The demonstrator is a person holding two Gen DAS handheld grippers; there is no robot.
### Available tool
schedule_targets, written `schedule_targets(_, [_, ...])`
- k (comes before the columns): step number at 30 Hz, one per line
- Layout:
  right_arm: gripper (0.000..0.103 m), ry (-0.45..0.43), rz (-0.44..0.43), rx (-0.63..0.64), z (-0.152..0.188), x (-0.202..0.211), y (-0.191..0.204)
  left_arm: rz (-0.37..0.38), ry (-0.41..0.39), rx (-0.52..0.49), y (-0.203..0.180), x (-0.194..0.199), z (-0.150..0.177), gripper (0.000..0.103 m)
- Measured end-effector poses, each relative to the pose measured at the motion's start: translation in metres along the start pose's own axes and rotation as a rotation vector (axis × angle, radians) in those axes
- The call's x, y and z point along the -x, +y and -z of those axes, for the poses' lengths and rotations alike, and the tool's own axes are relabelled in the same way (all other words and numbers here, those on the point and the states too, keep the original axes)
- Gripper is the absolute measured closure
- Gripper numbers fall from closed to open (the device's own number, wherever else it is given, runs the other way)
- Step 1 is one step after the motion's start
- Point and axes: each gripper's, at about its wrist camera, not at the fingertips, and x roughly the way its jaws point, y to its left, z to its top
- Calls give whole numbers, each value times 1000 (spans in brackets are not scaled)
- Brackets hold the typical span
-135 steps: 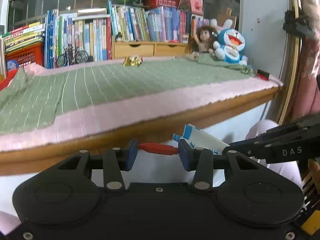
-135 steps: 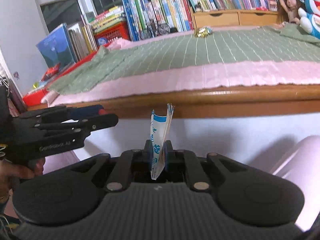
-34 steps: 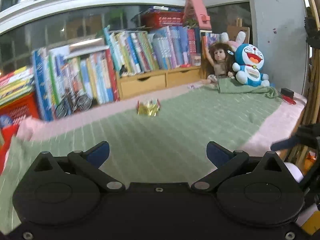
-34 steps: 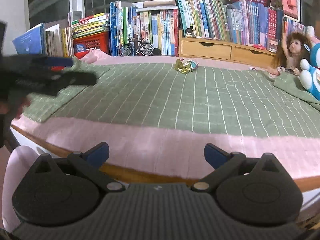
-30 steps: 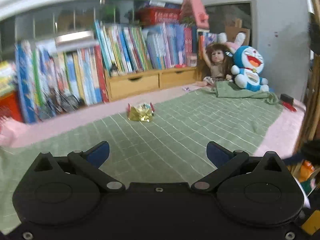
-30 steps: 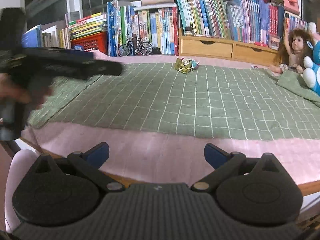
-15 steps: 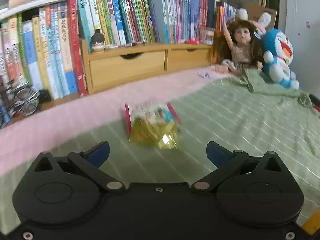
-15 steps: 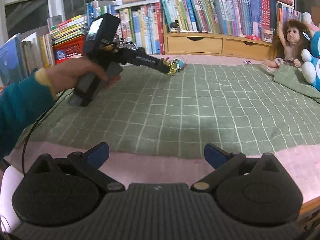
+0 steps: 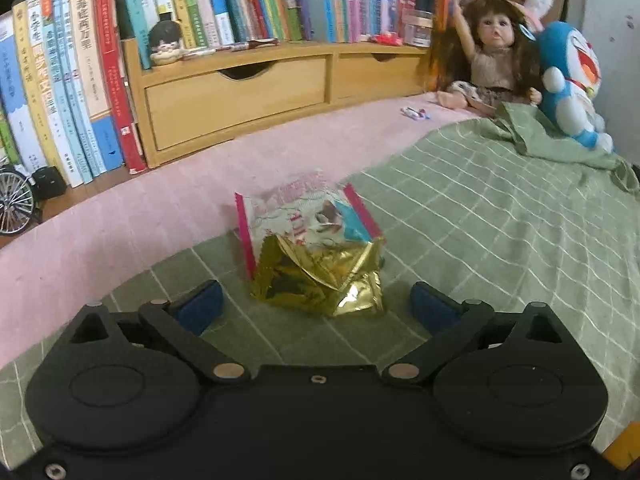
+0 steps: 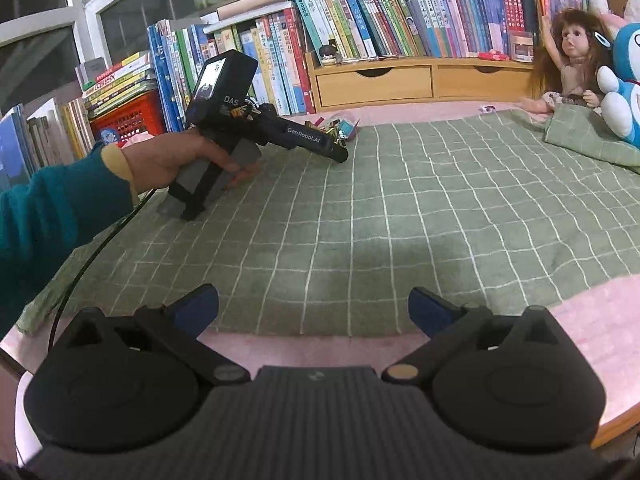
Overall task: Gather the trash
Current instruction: 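Raise both tools back over the gold foil and snack bag on the cloth, then close the left tool on the gold foil wrapper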
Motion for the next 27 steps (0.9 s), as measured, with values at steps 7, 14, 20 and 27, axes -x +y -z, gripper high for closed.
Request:
schedule_targets(7, [0,13,-6,10,1,-2,4,5,-5,14,2,2,0,8])
schedule_targets(14, [0,12,-5,19,1,-2,7,18,-43,-16,-1,9,0,43])
schedule_targets(20, [0,13,-2,35,0,-2,10,11,-66,37,6,14,1,76])
schedule_targets(27, [0,-17,22,47,-9,3,10,16,-105,47,12,30,8,75])
